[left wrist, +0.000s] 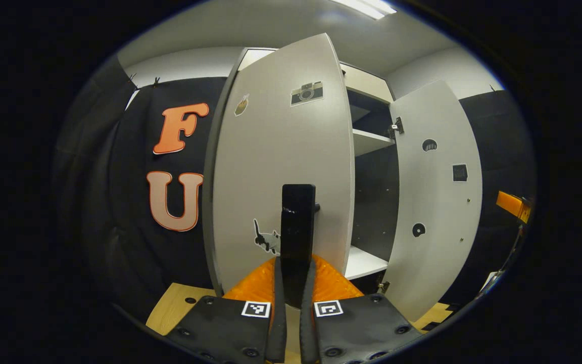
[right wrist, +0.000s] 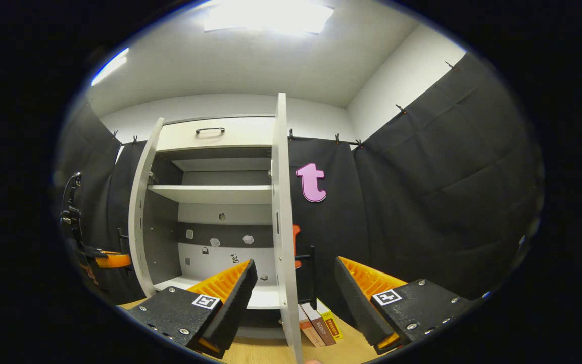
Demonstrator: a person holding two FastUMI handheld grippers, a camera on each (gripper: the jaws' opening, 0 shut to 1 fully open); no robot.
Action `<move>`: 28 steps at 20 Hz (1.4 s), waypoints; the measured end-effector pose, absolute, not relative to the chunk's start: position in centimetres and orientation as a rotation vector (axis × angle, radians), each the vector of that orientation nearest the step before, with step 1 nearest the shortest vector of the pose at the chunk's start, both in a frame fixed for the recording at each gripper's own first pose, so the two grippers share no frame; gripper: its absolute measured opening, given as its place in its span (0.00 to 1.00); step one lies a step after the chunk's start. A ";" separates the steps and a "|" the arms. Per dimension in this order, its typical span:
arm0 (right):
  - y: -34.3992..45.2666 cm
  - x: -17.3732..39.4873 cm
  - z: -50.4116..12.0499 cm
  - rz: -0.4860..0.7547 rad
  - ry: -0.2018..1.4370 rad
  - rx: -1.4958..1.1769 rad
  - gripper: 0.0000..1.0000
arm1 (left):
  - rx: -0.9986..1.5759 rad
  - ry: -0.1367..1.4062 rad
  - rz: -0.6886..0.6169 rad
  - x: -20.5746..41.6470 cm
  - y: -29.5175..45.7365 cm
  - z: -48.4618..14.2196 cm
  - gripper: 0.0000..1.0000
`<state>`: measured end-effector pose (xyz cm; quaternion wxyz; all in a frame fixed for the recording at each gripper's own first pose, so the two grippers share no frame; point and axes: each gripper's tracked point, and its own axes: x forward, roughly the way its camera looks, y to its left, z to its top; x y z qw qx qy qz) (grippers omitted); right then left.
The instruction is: Open the right door of the double-door shoe cabinet with the right hand, and open the left door with the left hand.
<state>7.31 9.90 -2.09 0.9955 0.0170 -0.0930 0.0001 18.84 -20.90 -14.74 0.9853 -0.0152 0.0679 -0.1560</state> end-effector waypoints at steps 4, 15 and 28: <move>11.1 7.3 -2.7 0.017 -0.168 0.028 0.94 | 0.001 0.132 -0.270 18.4 -20.4 -14.8 0.17; 13.3 8.6 -4.1 0.068 -0.134 -0.012 0.94 | 0.065 0.126 -0.161 17.3 -19.7 -14.7 0.10; 14.2 9.1 -4.7 0.082 -0.103 -0.013 0.94 | 0.085 0.116 -0.004 17.2 -15.6 -15.0 0.10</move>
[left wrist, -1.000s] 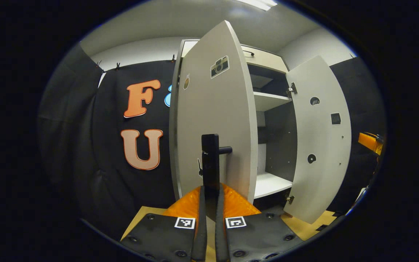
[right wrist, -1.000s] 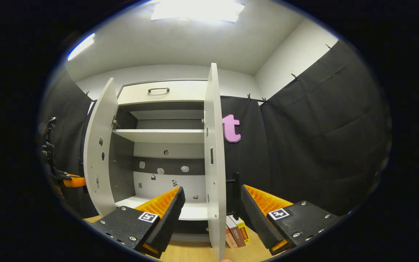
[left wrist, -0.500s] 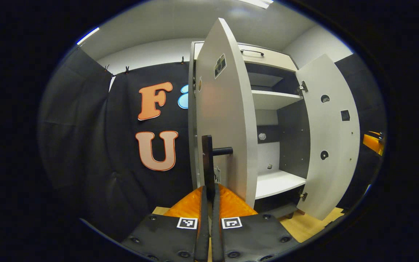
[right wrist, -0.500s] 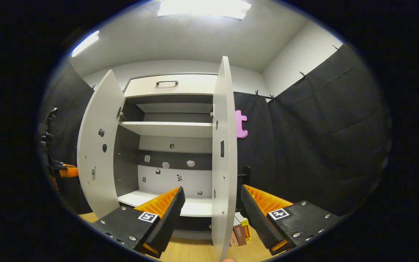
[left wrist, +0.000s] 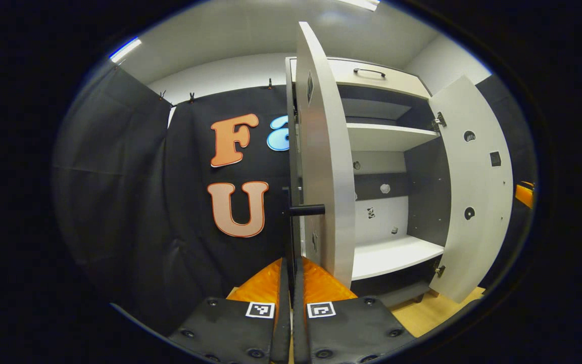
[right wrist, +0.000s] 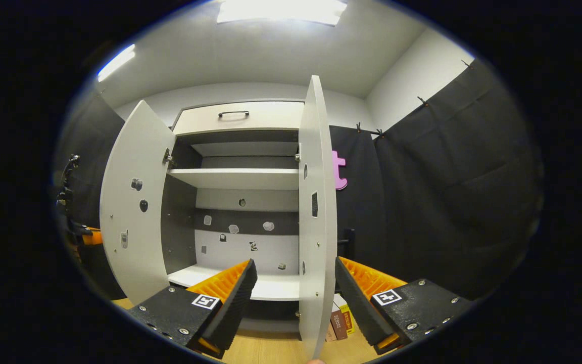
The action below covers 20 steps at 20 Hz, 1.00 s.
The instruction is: Open the right door of the double-door shoe cabinet with the right hand, and open the left door with the left hand.
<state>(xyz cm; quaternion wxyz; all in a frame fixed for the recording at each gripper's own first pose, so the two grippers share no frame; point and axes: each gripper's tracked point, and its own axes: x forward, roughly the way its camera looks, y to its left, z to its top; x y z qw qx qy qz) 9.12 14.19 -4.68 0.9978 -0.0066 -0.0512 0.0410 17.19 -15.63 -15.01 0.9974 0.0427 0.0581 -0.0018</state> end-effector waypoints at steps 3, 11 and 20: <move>14.1 9.4 -4.7 0.079 -0.088 -0.012 0.94 | 0.018 0.123 -0.026 16.8 -16.4 -15.3 0.08; 14.0 9.2 -4.0 0.075 -0.072 -0.008 0.94 | 0.048 0.113 -0.011 15.1 -16.3 -14.0 0.37; 13.7 8.7 -2.4 0.093 -0.052 -0.006 0.94 | 0.034 0.087 0.000 13.6 -17.8 -11.8 0.99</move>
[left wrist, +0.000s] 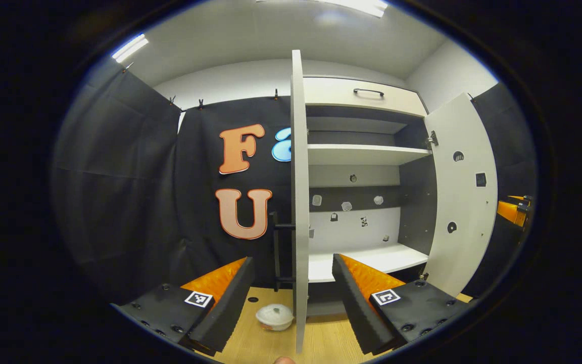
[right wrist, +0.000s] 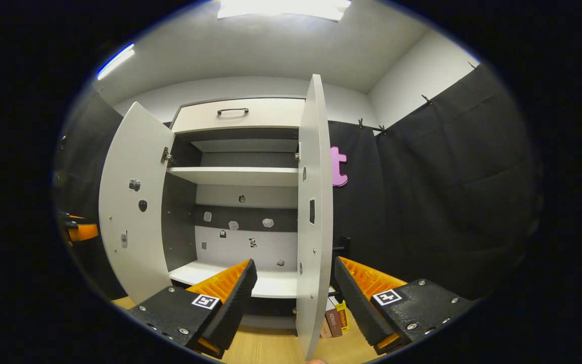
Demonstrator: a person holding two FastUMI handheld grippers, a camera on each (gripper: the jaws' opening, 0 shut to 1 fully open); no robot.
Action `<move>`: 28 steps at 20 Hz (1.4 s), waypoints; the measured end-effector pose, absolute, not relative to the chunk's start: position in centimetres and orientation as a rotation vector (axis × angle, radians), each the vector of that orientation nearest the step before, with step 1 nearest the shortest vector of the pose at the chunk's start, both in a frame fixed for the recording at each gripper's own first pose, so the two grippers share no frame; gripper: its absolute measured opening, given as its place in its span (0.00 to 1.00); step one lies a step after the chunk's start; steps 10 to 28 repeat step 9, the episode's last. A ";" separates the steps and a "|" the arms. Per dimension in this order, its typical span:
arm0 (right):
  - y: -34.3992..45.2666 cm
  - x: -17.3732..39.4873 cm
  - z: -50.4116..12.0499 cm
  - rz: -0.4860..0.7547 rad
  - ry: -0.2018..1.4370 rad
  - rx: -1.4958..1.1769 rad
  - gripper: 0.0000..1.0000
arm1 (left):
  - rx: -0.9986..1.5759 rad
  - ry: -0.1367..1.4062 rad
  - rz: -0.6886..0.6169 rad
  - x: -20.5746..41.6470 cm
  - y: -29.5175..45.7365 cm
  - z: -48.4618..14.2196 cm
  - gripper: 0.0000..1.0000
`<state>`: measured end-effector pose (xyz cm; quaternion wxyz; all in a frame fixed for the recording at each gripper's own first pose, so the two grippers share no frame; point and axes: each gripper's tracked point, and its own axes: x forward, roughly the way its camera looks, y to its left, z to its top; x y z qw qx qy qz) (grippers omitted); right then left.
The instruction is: Open the right door of the double-door shoe cabinet with the right hand, and open the left door with the left hand.
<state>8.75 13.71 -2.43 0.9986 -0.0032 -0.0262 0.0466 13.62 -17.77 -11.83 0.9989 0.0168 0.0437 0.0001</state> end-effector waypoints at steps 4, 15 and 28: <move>13.2 8.6 -2.0 0.093 -0.058 -0.008 0.94 | 0.026 0.065 0.014 13.5 -17.8 -10.9 0.98; 13.0 8.7 -1.9 0.096 -0.062 -0.005 0.94 | 0.019 0.053 0.019 13.5 -17.8 -10.4 0.97; 13.0 8.7 -1.9 0.096 -0.062 -0.005 0.94 | 0.019 0.053 0.019 13.5 -17.8 -10.4 0.97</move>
